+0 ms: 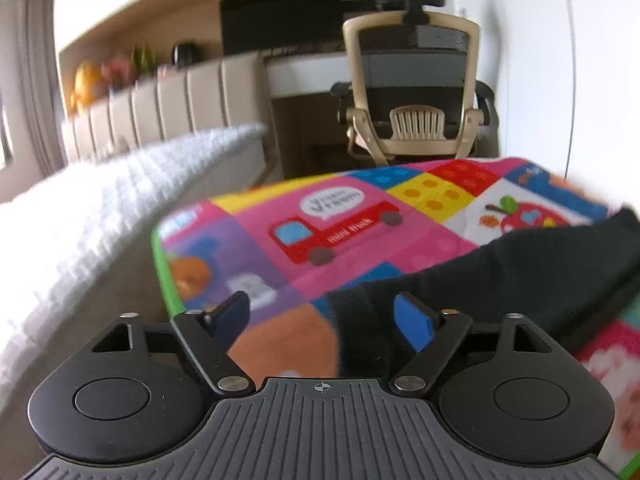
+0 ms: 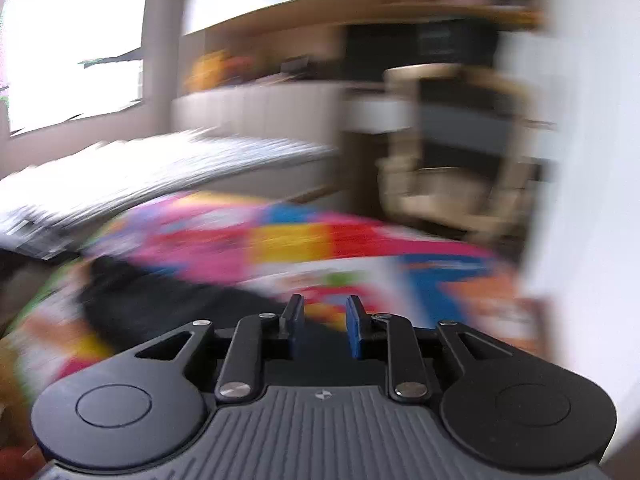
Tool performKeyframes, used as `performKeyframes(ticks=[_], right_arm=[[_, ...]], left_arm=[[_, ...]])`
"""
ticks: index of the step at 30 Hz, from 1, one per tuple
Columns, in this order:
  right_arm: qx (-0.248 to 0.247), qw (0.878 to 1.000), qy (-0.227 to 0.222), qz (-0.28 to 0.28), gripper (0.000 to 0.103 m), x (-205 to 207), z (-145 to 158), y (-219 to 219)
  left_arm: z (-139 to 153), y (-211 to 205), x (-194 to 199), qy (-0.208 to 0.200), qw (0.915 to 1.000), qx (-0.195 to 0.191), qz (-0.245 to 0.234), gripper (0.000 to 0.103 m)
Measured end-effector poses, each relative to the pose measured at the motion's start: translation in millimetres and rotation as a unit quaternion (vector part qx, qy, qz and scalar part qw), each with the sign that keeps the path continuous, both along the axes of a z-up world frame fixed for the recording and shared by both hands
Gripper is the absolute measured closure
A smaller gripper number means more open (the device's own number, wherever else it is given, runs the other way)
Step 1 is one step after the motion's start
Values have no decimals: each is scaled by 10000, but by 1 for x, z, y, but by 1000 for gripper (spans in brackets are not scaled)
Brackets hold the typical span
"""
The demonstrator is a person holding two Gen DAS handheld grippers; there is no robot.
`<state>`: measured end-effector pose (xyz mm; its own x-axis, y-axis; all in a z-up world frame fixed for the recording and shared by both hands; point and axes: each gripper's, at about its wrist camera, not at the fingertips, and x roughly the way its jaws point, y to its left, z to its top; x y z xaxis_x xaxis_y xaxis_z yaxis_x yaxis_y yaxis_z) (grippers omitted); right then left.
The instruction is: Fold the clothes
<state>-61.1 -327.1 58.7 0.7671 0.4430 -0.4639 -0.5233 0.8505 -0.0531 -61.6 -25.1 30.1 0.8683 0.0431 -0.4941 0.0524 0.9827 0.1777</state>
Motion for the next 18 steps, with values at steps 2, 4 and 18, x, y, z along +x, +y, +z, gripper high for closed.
performKeyframes(ticks=[2,4,18], right_arm=[[-280,9977,-55,613,82,-4,-12,38],[-560,9909,-109,1223,82,-9,-24,75],[-1440,9745,-552,1628,97,-8,-55,137]], left_arm=[[3,1,-9,-102,9996,252,-61,12],[3,3,-19,-150,9991,389,-113,10],[-18,8,-39,-46,9946,874,-556,10]])
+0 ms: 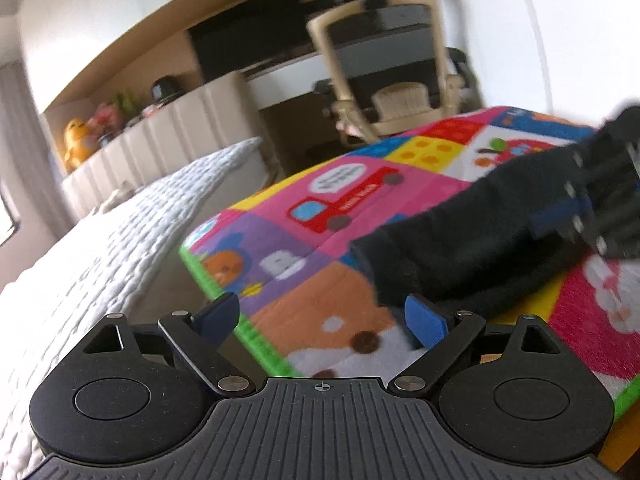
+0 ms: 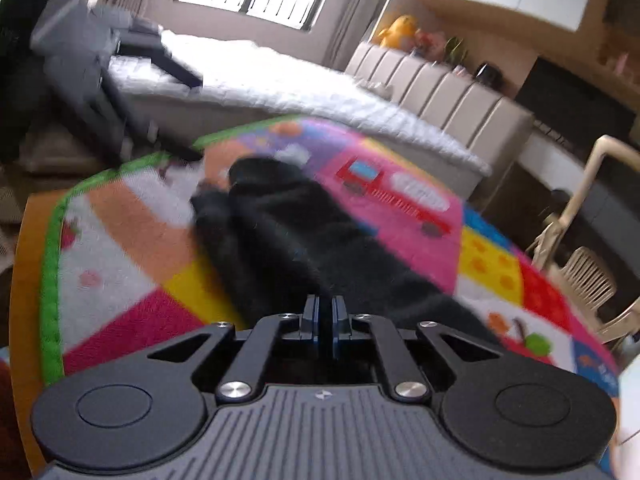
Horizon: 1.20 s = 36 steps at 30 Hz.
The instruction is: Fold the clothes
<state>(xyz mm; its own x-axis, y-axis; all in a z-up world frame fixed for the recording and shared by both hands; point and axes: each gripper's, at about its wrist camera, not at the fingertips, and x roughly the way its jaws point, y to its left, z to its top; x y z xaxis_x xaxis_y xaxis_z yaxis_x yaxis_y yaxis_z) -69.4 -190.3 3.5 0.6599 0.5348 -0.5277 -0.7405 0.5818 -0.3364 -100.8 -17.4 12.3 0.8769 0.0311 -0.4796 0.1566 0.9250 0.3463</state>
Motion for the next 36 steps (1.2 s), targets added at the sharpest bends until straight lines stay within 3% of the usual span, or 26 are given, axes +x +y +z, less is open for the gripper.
performKeyframes(ticks=[8,10,12,13,19,22,24,25,26,28,30,31,32,34,36], right_arm=[[422,9985,190,-292,97,2,25,-29],[565,9973,313,-344,97,1,26,-39],[668,9963,374,-386,97,-2,29,-53],[694,9959,371,-435,96,-5,30,-63],[411,9823,-42,-1828,77,-9,31,-159],[203,9751,73,-2207,76,-9,27,-188],[208,9788,160,-2031,75,-10,27,-183],[221,9818,182,-1879,70,-10,27,-177],[222,9852,177,-1690,58,-9,26,-168],[159,9912,137,-1310,48,-5,22,-146],[-51,9948,88,-1015,49,-1,15,-125],[-216,9957,105,-896,64,2,10,-116],[-438,9961,107,-764,93,5,7,-108],[-910,9944,-44,-530,96,9,3,-95],[-1198,9889,-638,-598,96,14,8,-88]], left_arm=[[-15,-57,31,-271,9875,1159,-1031,10],[-18,-70,43,-291,9842,1330,-1130,27],[-17,-80,54,-273,9837,1435,-1050,71],[-15,-84,59,-261,9841,1457,-981,73],[3,-72,76,-131,9948,750,-680,79],[9,-65,86,23,9979,320,-561,80],[13,-61,94,89,9989,47,-469,81],[15,-59,98,122,9990,-90,-422,81],[17,-57,102,156,9989,-227,-376,82],[19,-54,108,210,9984,-441,-289,82],[21,-52,110,238,9980,-535,-232,82],[22,-52,110,244,9979,-551,-216,82],[22,-51,109,239,9980,-541,-222,82],[23,-48,106,226,9979,-559,-254,82],[26,-44,107,186,9977,-615,-233,82]])
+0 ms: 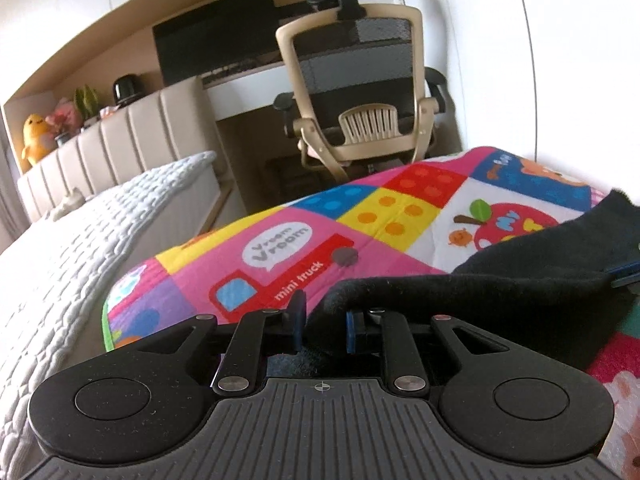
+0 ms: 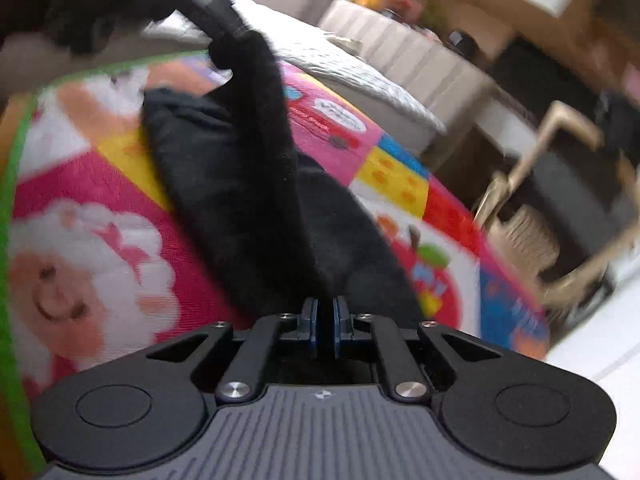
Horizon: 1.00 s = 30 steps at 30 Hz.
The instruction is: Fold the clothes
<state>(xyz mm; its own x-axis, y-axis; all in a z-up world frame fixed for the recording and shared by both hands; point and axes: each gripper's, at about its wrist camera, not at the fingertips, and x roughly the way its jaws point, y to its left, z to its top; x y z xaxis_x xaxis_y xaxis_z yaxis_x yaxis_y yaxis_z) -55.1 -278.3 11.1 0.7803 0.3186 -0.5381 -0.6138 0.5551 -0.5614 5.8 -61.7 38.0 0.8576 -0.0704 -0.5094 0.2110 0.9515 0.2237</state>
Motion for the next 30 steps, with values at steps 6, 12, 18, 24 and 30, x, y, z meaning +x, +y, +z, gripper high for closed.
performKeyframes(ticks=[6,12,18,24,30], right_arm=[[1051,9636,-1655,-1816,70,43,48,-17],[1844,9476,-610,-2538,46,47,49,-94],[3410,8687,1042,-3439,46,94,10,-160],[3971,8246,1796,-3608,68,138,-22,-160],[3064,8757,1320,-3491,95,143,-15,-137]], left_arm=[[4,16,39,-605,9873,-552,1362,42],[-7,35,46,-248,9758,-1111,1867,11],[-30,32,33,347,9832,-1120,1398,10],[-49,23,25,899,9835,-1256,946,9],[-62,23,23,1107,9789,-1362,1046,8]])
